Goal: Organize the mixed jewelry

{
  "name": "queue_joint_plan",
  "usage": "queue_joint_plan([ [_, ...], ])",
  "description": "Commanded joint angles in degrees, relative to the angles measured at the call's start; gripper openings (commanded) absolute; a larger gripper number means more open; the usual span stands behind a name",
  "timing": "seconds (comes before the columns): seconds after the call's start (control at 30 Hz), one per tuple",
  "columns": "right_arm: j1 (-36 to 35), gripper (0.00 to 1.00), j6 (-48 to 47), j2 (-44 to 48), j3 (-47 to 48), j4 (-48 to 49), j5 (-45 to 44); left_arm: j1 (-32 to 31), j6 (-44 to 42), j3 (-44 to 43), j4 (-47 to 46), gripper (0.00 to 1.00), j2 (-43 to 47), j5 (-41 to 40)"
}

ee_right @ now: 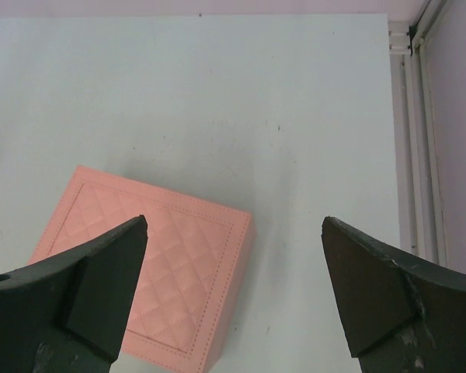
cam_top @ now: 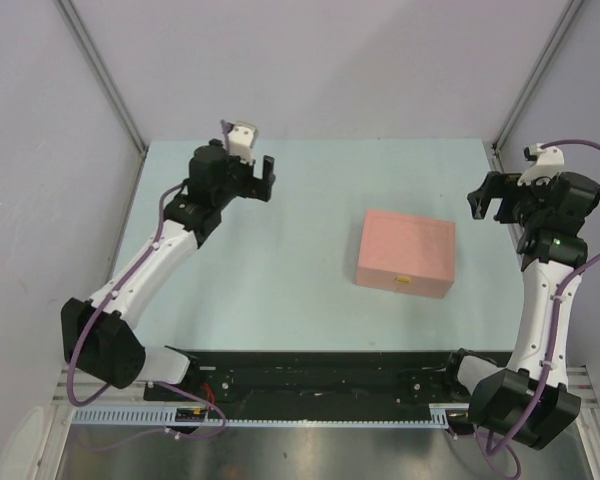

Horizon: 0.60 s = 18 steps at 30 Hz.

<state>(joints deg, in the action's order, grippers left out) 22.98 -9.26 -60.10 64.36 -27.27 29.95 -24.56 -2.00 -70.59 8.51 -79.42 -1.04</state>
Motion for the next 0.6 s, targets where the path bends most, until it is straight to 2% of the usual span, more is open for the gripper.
queue_joint_plan([
  [0.0,-1.7,1.0,2.0,-0.9,3.7,7.2,-1.2,6.5,1.6,2.5,-1.6,1.0,7.7,0.6],
  [0.23,-5.5,1.0,5.6,-2.9,5.4,11.3,-2.3,8.6,-2.1,3.0,-2.2,1.0,13.0,-1.2],
  [0.57,-9.7,1.0,3.9,-4.9,10.6,8.0,-4.2,9.6,3.2,3.3,-2.3,1.0,16.2,0.6],
])
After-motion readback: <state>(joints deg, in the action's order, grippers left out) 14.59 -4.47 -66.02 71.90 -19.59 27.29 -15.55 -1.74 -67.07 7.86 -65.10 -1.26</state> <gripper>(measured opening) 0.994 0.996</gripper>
